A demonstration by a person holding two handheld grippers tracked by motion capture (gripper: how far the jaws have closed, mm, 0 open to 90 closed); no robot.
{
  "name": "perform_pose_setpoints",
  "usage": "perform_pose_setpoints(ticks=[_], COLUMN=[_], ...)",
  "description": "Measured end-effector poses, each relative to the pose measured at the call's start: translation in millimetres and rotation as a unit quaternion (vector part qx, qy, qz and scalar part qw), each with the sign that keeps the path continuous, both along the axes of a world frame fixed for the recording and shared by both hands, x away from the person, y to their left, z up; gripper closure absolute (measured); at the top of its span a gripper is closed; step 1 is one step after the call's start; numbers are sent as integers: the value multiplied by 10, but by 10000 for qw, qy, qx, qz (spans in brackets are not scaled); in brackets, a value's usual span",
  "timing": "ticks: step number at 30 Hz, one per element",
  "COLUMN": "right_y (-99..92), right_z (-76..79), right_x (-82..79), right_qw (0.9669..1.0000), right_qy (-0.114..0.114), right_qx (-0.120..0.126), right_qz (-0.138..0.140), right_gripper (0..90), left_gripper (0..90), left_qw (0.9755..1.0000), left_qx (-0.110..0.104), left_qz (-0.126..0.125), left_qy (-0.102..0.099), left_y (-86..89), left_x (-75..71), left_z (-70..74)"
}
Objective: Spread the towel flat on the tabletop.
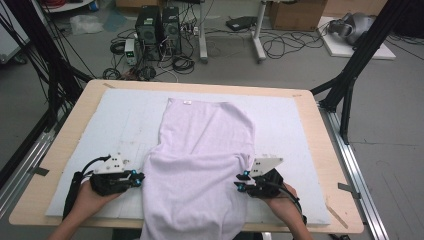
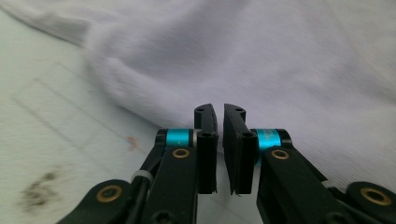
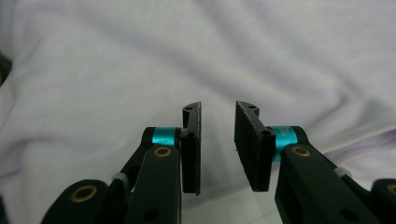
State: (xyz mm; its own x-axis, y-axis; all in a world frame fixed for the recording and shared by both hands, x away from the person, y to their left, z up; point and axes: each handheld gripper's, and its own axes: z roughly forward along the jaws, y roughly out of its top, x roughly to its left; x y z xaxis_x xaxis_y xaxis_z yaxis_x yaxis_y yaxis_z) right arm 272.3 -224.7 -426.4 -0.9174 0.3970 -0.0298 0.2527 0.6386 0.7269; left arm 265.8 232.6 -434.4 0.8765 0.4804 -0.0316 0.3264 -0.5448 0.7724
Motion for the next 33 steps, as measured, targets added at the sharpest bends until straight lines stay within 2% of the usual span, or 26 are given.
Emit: perform_pose_setpoints(ticks=[3,5,6,7,9,10,12,14,16,20,24,27,28,30,31,33], right_y=[-9,9,24,24,22,22,21,15,17,4,-87,-148,-162,-181,-204,-271], right_z=[-87,-136,-163,-175,-185,-185,-184,-180,-173,-134,-53,46,89,143,174,234], right_x=[-55,-65,-64,-65,-45,-41,-40,-21,-4,-35,-104,-210,-265,-346,-385,-460], right_qw=[9996,9991,9989,9987,9984,9983,9988,9990,9986,9991,9994,9994,9994,9994,9994,9977], right_qy=[247,361,408,434,483,505,433,411,481,382,296,221,198,193,154,383], right_qx=[71,63,42,143,212,215,176,150,141,32,126,234,196,130,87,196], right_qz=[131,222,222,210,191,196,156,120,174,166,104,149,180,273,307,516], right_gripper=[684,616,593,583,593,610,688,826,877,885,887,888,888,888,888,881], left_gripper=[734,677,666,667,674,684,763,866,880,883,883,882,879,818,735,682], left_qw=[9996,9995,9994,9993,9994,9995,9995,9996,9997,10000,9998,9997,9995,9990,9989,9991], left_qx=[43,-30,-22,0,29,45,50,31,101,49,-94,-141,-163,-254,-258,-199], left_qz=[-195,-230,-255,-280,-264,-256,-257,-216,-172,-31,47,-124,-207,-291,-316,-337], left_qy=[190,209,242,232,223,198,163,160,125,-64,-169,-174,-183,-203,-210,-191], left_y=[-79,-133,-161,-192,-242,-266,-276,-283,-274,-135,17,4,-17,-48,-56,-65], left_x=[6,29,46,60,74,81,83,72,54,-82,-255,-403,-444,-505,-522,-518], left_z=[-64,-89,-89,-86,-81,-81,-82,-75,-49,102,246,287,294,305,309,289])
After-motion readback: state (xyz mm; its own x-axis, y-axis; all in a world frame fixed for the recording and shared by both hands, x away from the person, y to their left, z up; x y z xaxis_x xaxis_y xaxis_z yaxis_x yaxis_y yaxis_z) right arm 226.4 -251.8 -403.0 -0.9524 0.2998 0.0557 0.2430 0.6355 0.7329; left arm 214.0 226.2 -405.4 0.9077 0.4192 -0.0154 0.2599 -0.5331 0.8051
